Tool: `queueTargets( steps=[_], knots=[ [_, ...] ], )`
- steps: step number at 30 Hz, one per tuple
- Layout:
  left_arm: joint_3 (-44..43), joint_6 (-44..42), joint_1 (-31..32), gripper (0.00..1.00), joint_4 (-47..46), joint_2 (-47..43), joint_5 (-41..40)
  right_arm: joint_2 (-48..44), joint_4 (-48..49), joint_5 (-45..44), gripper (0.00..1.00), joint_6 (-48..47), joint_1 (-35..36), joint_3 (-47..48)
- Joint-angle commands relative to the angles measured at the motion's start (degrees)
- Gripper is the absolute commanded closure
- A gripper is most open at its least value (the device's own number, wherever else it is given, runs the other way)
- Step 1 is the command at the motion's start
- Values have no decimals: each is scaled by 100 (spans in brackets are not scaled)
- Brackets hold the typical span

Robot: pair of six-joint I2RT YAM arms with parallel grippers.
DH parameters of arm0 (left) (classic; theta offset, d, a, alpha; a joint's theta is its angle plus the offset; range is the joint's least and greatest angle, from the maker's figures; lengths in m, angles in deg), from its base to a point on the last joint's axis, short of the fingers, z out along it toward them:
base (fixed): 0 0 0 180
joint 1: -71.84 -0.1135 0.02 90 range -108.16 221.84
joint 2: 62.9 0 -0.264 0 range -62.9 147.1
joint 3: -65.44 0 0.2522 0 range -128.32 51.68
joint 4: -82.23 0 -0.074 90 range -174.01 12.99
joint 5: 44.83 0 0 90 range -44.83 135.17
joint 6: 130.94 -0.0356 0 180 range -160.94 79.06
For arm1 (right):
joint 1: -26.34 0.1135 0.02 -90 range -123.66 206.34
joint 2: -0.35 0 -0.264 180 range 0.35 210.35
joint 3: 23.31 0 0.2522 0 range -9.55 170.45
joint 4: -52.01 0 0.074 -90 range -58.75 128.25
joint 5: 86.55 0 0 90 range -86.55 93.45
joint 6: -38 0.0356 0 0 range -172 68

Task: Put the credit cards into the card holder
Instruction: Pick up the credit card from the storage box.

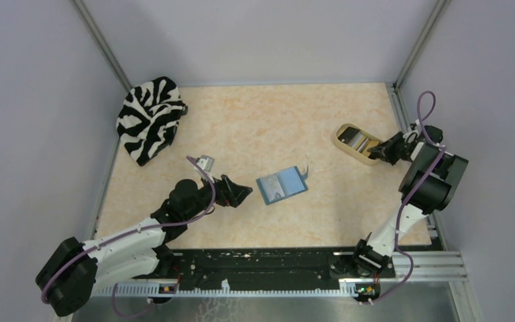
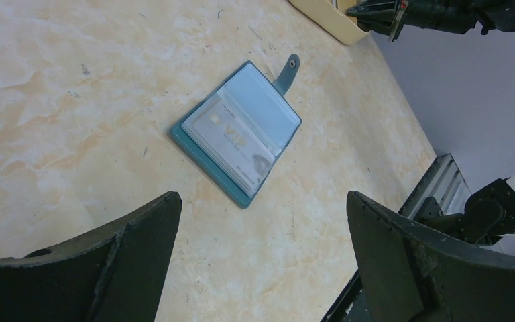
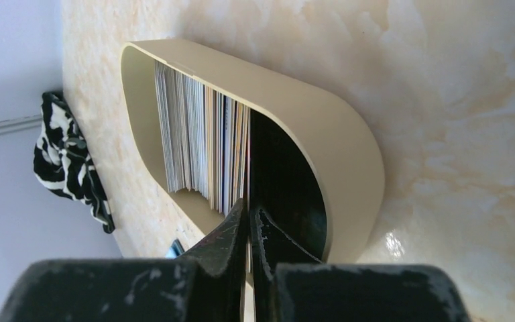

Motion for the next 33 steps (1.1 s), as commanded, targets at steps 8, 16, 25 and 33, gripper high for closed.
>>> queueTargets(
  steps=[8,16,25,33],
  knots=[
    [54,-1,-18,2,91,-323,-76,-586,-1003,-234,100,-825,-125,592],
    [58,12,-18,1,-52,-402,122,-924,-1592,-345,100,-1553,-225,657],
    [140,154,-18,1,-641,-433,573,-1661,-1608,824,100,-2209,-229,722],
    [606,259,-18,2,-2285,-568,1215,-2063,-2205,2484,100,-3465,546,704]
  ],
)
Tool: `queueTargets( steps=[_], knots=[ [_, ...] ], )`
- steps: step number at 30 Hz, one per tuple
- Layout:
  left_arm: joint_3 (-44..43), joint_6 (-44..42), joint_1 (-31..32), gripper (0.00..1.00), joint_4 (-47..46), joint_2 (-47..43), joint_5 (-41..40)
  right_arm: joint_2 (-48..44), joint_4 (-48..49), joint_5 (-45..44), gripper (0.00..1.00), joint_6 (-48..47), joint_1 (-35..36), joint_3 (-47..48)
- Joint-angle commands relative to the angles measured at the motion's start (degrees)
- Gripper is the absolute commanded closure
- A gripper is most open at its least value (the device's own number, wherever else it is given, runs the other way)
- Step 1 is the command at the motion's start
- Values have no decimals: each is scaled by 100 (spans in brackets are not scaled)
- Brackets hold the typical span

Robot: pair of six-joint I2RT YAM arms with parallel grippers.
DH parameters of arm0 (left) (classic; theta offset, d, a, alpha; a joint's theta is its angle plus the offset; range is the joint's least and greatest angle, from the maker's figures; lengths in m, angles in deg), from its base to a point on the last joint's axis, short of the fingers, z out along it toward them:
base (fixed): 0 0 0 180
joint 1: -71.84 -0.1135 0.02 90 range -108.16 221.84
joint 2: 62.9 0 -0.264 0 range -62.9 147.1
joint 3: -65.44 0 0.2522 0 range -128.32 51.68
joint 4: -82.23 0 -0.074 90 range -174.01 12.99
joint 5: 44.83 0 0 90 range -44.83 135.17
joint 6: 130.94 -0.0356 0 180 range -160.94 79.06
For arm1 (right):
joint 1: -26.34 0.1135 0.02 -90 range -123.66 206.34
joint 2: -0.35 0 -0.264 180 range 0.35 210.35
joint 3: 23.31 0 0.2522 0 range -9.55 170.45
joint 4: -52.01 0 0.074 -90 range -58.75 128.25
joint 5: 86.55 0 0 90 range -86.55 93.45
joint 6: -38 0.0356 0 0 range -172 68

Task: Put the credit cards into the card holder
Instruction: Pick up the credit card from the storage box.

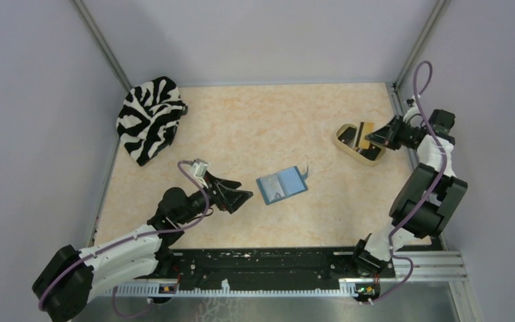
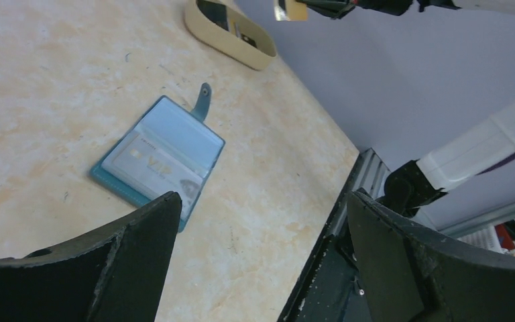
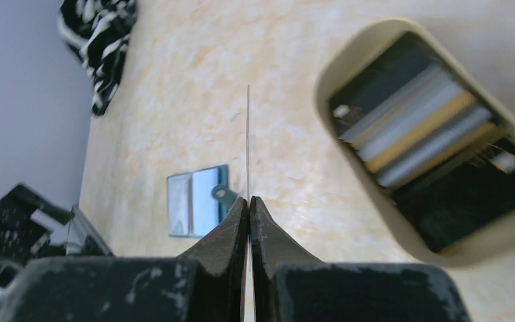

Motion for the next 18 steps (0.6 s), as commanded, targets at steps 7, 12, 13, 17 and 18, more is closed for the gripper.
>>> queueTargets(
  steps=[7,12,13,17,18],
  knots=[
    [457,306,-18,2,-2311,235,791,-711,-568,2144,100,-1517,2019,147],
    [426,437,-18,3,-3038,747,945,-700,-688,2772,100,-1979,2958,-15],
    [388,444,-18,3,-3161,874,968,-704,-772,2836,100,-2130,3101,-52],
    [112,549,-18,7,-3624,1490,930,-731,-995,3004,100,-2546,3729,-198],
    [50,595,-18,8,-3796,1673,917,-742,-953,3039,100,-2546,3864,-242]
  ],
)
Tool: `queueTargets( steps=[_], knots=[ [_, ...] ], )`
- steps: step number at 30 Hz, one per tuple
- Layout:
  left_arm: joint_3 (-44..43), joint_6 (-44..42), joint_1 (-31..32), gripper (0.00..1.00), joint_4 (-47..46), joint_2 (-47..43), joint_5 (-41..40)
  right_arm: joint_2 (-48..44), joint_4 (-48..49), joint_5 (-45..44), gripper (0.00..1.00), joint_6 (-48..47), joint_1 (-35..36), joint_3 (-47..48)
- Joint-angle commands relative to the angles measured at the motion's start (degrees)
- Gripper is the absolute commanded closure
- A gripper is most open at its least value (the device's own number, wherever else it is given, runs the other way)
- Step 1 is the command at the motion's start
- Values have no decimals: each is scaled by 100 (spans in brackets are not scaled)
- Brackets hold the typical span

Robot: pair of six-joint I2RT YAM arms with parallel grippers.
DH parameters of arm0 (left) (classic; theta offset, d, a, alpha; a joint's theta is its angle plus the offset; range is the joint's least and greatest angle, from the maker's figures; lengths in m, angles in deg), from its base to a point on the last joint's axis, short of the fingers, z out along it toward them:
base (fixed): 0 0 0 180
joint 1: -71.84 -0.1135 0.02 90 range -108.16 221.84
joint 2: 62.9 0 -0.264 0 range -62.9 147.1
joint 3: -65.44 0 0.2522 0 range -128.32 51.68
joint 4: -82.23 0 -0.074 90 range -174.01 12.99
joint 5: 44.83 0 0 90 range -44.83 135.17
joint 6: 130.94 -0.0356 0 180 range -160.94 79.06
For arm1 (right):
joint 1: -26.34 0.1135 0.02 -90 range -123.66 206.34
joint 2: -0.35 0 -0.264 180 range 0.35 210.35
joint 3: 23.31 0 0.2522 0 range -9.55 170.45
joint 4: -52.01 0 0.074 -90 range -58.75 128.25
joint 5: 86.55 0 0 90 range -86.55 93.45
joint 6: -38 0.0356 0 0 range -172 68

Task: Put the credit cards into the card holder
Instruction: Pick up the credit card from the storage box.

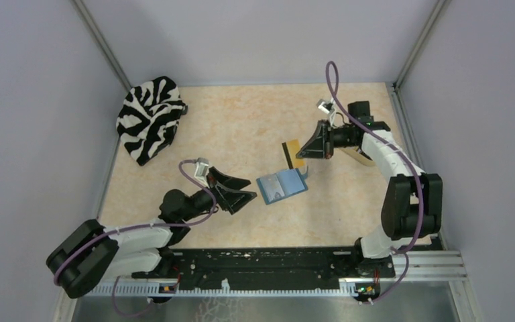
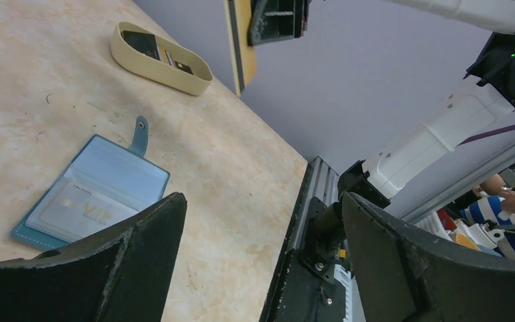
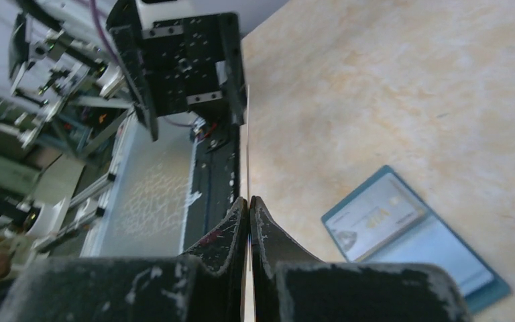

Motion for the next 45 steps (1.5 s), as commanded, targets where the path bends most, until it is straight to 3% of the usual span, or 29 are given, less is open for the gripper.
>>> queueTargets(
  steps=[1,11,18,24,31,35,40,45],
  knots=[
    [-355,203,-18,9,-1157,645,100,-256,-86,574,100,-577,499,-174],
    [-1295,786,-18,30,-2574,2509,303,-417,372,411,100,-283,1070,-470],
    [-1610,1178,-13,47,-3119,3076,514,-427,548,127,100,-148,1194,-527],
    [-1633,1024,-18,53,-2672,2932,587,-390,558,-252,100,-148,1319,-526],
    [-1817,728,-18,82,-1607,2660,822,-316,464,-361,100,-220,1411,-489],
    [-1791,662,-18,83,-1568,2610,863,-302,379,-426,100,-310,1468,-460],
    [-1824,326,-18,70,-1144,2402,1078,-263,-236,-615,100,-885,1525,-258],
    [-1890,-122,-18,75,-254,2034,1276,-244,-353,-586,100,-994,1549,-211]
  ],
)
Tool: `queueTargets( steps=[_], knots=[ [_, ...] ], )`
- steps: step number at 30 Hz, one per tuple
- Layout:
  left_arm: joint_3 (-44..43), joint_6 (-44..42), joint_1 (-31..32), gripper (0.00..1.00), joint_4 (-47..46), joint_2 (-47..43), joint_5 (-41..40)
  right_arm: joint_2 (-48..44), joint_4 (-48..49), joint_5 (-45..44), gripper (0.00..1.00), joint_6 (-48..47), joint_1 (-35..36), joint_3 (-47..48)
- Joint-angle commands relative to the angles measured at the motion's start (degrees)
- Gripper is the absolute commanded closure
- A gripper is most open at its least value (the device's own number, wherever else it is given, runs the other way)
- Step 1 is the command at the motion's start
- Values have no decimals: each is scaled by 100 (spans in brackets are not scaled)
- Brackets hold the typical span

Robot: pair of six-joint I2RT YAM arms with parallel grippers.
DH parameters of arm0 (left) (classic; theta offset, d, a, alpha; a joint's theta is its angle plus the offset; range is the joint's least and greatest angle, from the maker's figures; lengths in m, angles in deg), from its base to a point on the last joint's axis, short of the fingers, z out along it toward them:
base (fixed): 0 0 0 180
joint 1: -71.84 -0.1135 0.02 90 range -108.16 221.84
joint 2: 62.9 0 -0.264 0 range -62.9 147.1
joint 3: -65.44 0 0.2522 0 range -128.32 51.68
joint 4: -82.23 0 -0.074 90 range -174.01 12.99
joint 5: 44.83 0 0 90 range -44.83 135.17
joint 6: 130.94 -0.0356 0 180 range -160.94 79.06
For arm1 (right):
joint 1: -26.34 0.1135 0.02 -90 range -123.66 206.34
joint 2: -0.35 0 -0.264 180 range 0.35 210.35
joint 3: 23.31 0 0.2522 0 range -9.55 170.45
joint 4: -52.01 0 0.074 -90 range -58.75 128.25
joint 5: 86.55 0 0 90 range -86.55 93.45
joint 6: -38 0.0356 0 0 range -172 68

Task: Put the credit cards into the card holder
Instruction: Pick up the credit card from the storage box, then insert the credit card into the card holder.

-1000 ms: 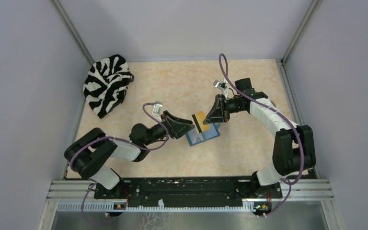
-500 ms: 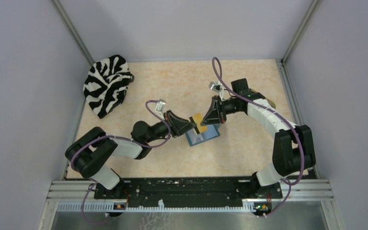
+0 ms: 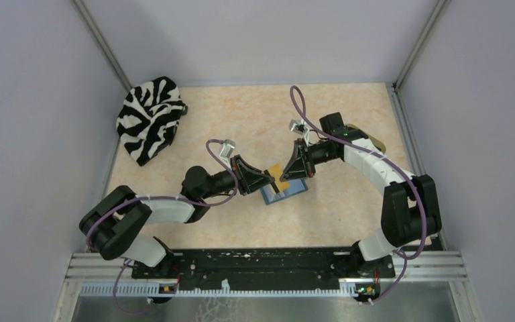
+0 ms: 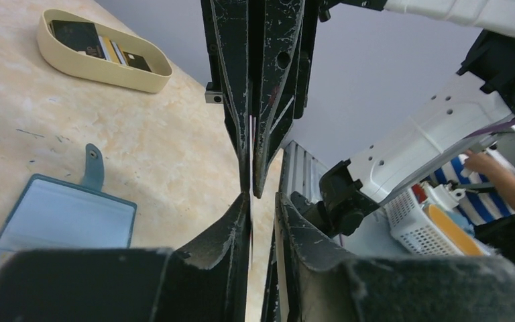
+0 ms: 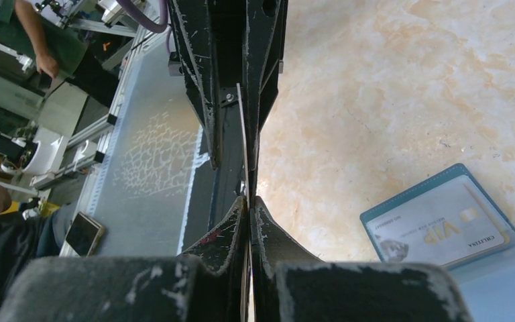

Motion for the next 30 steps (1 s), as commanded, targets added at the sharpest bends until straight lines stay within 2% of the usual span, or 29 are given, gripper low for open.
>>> queueTargets(
  steps=[1,7,8,11,14,15,16,19,21,26,30],
  knots=[
    [-160,-507,-11,77,502,-359,280,-34,-169,-41,100,-363,87,304],
    [-170,-480,-11,81,528,-311,396,-34,-165,-38,100,-363,110,304],
    [-170,-451,-11,83,493,-287,420,-38,-168,-39,100,-363,107,304],
    [-142,-364,-11,100,279,-239,424,-24,-166,-68,100,-363,107,304],
    [-58,-322,-11,100,168,-266,283,-24,-149,-134,100,-350,109,304],
    [-3,-320,-11,100,156,-287,185,-34,-143,-190,96,-339,107,310],
    [59,-318,-11,100,154,-318,66,-39,-143,-310,87,-323,108,331],
    [257,-209,-11,100,332,-407,-328,-132,-22,-1083,59,-148,101,402],
    [360,-56,-23,100,593,-423,-564,-262,303,-1964,50,135,73,324],
    [418,394,-96,100,1237,-213,-966,-315,1266,-4506,49,676,-26,-123],
    [93,615,-141,100,1815,175,-1152,385,1051,-5131,52,756,-22,58]
  ],
)
